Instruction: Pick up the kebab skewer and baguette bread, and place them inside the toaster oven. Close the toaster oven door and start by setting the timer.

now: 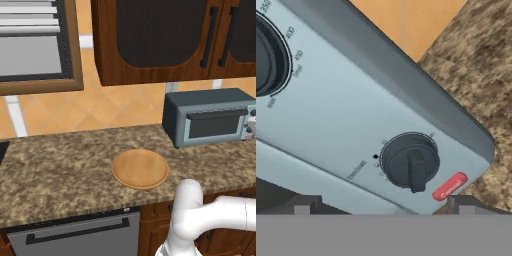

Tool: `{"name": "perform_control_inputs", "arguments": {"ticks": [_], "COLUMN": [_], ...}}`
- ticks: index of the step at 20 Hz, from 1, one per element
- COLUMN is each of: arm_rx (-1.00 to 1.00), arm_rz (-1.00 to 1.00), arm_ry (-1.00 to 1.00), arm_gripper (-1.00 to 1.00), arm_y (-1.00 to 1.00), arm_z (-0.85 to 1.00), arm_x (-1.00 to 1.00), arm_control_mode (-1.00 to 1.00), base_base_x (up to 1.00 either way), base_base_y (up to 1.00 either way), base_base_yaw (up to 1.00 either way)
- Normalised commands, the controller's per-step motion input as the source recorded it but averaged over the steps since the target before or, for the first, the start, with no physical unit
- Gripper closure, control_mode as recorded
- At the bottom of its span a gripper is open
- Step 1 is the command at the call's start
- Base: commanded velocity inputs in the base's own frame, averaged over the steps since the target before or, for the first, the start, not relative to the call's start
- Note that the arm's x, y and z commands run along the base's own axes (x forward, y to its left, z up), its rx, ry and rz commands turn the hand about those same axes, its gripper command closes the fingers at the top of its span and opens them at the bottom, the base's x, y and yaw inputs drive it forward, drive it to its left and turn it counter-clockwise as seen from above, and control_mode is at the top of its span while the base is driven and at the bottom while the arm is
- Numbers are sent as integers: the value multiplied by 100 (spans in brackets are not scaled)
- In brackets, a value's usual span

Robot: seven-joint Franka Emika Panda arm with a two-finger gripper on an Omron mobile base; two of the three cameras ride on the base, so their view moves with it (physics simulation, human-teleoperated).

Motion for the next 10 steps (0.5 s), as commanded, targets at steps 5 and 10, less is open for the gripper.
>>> {"name": "perform_control_inputs", "arguments": {"ticks": [5, 10], "arm_rx": [3, 4], "arm_rz": [-4, -4], "arm_ry": [0, 0], "arm_gripper": [-100, -100], "arm_y": [-27, -18], "arm_z": [-18, -7], "arm_x": [21, 14], "arm_control_mode": [-100, -100], "base_base_x": [0, 0], "base_base_y": [0, 0], "base_base_yaw": [0, 0]}}
